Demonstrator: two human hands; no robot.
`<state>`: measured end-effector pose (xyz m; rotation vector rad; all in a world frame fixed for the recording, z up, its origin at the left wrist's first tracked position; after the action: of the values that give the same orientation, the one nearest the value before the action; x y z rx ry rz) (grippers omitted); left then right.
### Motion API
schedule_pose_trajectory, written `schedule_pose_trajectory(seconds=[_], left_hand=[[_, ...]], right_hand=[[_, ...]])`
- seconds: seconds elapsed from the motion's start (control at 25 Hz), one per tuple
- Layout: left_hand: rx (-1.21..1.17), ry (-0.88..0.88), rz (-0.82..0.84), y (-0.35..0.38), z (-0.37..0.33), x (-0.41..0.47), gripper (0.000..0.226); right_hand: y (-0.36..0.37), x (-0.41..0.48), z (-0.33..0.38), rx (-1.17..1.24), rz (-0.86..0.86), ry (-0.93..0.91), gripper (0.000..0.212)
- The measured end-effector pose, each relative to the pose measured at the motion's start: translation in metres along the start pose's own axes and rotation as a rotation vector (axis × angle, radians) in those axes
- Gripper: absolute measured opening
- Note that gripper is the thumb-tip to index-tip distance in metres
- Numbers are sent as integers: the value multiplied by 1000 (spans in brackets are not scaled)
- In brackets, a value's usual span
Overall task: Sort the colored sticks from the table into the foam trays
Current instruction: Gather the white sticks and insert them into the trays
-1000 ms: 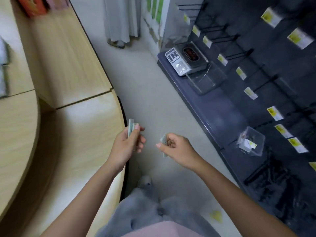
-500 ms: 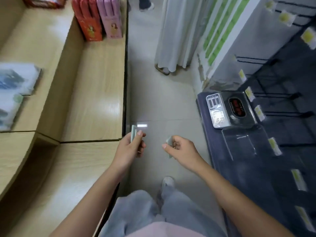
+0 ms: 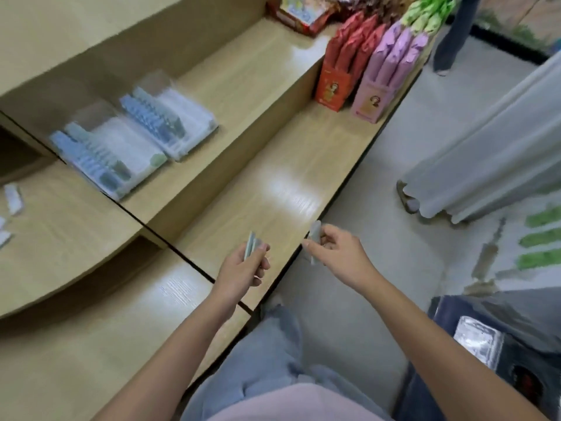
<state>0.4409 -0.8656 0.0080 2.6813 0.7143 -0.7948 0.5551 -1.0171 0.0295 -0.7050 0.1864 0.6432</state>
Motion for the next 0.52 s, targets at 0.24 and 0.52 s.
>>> schedule_pose_trajectory(seconds=[0.24,0.52], left_hand=[[-144,62,-184,-24,-71,61,14],[-449,62,-411,-40,-96,85,25]], right_hand=[[-10,120,67,-160,163,-227,18],[38,253,172,-148,410,-536,11]])
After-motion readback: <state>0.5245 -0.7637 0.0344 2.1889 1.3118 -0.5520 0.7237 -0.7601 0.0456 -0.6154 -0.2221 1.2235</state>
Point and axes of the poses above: each hand's wrist, its own x-axis towards the middle knuckle, its own y-axis out of the palm, z = x × y, the point moved 4 cm from there along x, towards the middle knuckle, and after that the axes turned 8 degrees about -x, right-handed, at the moved point
